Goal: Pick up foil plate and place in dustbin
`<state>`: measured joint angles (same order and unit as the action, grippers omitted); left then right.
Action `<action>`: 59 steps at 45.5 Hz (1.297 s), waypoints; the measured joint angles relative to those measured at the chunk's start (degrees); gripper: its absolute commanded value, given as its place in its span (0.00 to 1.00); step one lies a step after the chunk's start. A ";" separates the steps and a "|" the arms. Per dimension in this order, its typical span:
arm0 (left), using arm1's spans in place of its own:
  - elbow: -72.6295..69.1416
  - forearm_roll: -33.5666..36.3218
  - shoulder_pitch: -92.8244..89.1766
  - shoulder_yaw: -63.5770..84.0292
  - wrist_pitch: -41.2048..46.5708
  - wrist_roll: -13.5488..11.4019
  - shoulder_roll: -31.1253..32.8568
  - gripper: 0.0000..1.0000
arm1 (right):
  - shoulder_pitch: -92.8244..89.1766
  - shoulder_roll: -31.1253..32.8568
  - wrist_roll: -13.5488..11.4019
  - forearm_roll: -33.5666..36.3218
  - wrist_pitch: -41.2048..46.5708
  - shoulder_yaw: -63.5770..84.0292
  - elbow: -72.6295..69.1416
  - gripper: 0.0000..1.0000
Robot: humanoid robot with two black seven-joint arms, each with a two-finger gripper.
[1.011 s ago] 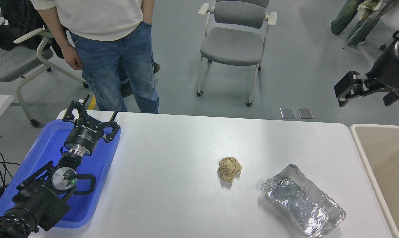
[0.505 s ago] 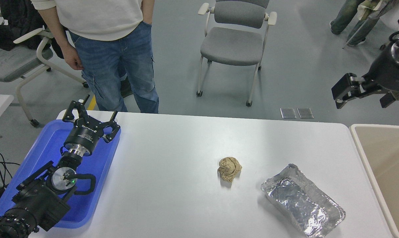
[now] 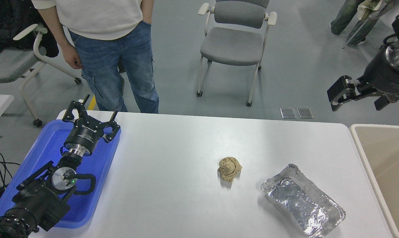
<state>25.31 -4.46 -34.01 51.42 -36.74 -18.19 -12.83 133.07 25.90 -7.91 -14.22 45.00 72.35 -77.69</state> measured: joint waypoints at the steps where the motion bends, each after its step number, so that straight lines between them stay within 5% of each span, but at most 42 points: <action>1: 0.00 0.00 0.00 0.00 0.00 0.00 0.00 1.00 | -0.10 0.00 0.00 0.00 0.00 0.00 0.00 1.00; 31: 0.00 0.04 0.00 0.00 0.00 0.00 0.00 1.00 | -5.11 -0.14 0.00 -0.75 0.00 -5.34 0.48 1.00; 59: 0.00 0.04 0.00 0.00 0.00 -0.01 0.00 1.00 | -21.16 -0.77 0.01 -22.60 -7.67 -11.55 0.44 0.98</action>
<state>25.31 -4.42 -34.01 51.42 -36.74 -18.19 -12.83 111.91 25.13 -7.91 -36.81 37.33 60.79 -77.25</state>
